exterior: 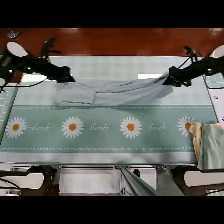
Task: Fold the shirts.
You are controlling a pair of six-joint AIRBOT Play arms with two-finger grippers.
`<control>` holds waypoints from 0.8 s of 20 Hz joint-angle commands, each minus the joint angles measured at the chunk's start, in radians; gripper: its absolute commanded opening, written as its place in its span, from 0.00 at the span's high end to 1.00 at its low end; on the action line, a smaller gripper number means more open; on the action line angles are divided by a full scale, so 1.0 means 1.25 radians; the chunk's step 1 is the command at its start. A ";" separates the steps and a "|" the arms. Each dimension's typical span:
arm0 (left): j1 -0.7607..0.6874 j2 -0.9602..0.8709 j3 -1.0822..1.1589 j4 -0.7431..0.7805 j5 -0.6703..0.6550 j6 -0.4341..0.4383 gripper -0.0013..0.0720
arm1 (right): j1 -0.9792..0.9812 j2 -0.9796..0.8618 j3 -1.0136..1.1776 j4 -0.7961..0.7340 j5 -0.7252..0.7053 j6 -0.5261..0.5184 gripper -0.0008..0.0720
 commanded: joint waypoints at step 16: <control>-0.779 -0.288 0.156 -0.134 0.352 -0.199 0.94 | -0.005 0.646 -0.335 -0.051 0.021 0.030 0.96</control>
